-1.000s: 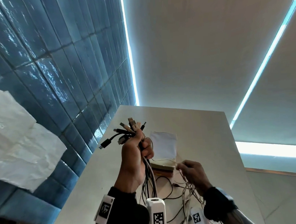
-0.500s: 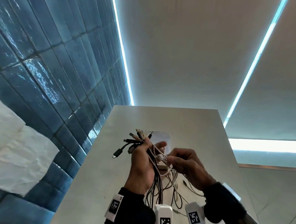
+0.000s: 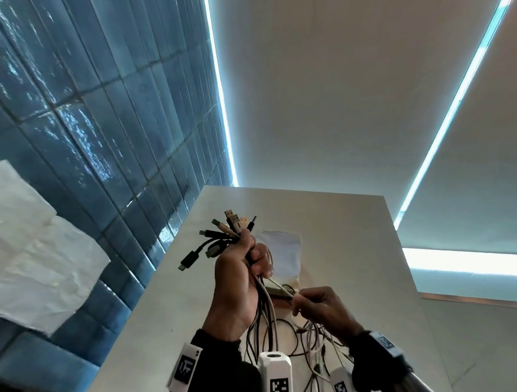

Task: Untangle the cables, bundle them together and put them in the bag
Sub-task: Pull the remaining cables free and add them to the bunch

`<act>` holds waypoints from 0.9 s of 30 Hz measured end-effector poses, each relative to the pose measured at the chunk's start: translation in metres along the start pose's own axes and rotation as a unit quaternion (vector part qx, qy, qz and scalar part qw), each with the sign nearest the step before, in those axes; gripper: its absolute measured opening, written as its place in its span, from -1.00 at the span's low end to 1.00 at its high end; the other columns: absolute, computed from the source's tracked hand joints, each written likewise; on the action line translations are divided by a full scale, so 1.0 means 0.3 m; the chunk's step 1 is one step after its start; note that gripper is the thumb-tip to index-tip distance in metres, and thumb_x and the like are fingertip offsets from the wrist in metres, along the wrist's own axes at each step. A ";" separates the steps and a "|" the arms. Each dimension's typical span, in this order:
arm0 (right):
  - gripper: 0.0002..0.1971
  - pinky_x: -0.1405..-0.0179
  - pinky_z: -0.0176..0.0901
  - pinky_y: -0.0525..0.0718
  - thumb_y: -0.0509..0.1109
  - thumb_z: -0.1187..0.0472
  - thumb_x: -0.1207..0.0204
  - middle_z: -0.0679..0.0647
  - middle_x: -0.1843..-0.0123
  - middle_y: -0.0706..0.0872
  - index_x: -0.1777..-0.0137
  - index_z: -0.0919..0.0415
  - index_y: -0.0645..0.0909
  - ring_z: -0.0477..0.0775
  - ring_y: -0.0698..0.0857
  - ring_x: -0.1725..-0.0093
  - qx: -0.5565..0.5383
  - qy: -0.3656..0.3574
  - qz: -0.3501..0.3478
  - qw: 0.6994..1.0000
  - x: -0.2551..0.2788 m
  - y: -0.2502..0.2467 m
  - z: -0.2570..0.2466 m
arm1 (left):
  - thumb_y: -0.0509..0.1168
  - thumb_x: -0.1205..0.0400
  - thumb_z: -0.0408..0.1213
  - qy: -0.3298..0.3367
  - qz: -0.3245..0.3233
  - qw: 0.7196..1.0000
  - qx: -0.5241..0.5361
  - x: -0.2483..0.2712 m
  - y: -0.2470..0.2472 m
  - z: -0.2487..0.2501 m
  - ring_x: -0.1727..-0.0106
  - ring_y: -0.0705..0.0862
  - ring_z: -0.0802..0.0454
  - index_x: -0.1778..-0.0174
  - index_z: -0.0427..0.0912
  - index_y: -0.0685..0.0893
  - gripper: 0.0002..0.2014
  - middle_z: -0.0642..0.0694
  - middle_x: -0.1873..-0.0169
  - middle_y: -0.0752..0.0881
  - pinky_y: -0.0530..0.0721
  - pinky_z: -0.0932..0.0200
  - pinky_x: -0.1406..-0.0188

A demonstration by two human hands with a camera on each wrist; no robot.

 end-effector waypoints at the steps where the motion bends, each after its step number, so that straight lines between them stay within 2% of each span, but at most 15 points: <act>1: -0.69 0.51 -0.33 0.25 0.38 0.05 -0.53 -0.06 0.54 0.38 0.41 0.14 0.70 -0.11 0.30 0.51 0.012 -0.001 -0.001 1.000 -0.002 -0.001 0.012 | 0.05 -0.77 -0.19 0.000 0.000 1.000 -0.001 0.005 0.001 0.003 0.51 0.15 0.09 0.39 -0.11 0.30 -0.63 -0.01 0.49 0.26 0.15 0.10 0.43; 3: -0.68 0.51 -0.34 0.27 0.38 0.01 -0.53 -0.10 0.53 0.40 0.41 0.12 0.68 -0.12 0.31 0.50 0.026 -0.005 -0.006 1.000 -0.005 -0.002 0.031 | 0.06 -0.77 -0.18 0.001 -0.001 1.000 -0.007 0.014 0.001 0.005 0.51 0.14 0.09 0.39 -0.09 0.29 -0.63 -0.01 0.49 0.24 0.11 0.08 0.42; 6: -0.65 0.49 -0.31 0.27 0.37 -0.08 -0.50 -0.06 0.52 0.40 0.41 0.11 0.67 -0.10 0.32 0.48 0.036 -0.010 -0.011 0.999 -0.014 0.000 0.055 | 0.07 -0.77 -0.17 0.007 -0.002 1.000 -0.013 0.027 -0.001 0.019 0.51 0.13 0.09 0.39 -0.08 0.28 -0.63 0.00 0.49 0.23 0.08 0.07 0.40; 16: -0.61 0.45 -0.34 0.33 0.33 -0.18 -0.45 -0.10 0.50 0.47 0.42 0.09 0.65 -0.14 0.38 0.47 0.074 0.012 -0.022 0.997 0.010 -0.022 0.151 | 0.04 -0.77 -0.21 0.038 0.001 0.999 -0.007 0.045 -0.012 0.112 0.61 0.17 0.14 0.41 -0.09 0.25 -0.63 0.02 0.54 0.22 0.22 0.23 0.59; 23: -0.68 0.44 -0.27 0.34 0.36 0.05 -0.55 -0.14 0.55 0.48 0.45 0.04 0.68 -0.16 0.39 0.49 0.096 0.050 -0.003 0.994 0.007 -0.044 0.214 | 0.05 -0.76 -0.22 0.036 0.003 0.999 -0.023 0.041 -0.024 0.122 0.58 0.16 0.14 0.40 -0.07 0.26 -0.63 0.02 0.52 0.21 0.21 0.22 0.58; 27: -0.72 0.51 -0.26 0.32 0.46 0.26 -0.52 -0.10 0.59 0.47 0.43 0.27 0.70 -0.09 0.38 0.52 0.081 0.050 0.103 0.990 0.003 -0.119 0.142 | 0.05 -0.77 -0.23 0.009 0.014 0.998 -0.056 0.013 -0.041 0.079 0.57 0.19 0.12 0.37 -0.09 0.30 -0.65 0.00 0.52 0.29 0.18 0.19 0.52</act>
Point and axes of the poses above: each hand's wrist, its own x-axis away from the middle knuckle, its own y-axis out of the palm, z = x × y, the point moved 9 cm from there along -x, towards the middle knuckle
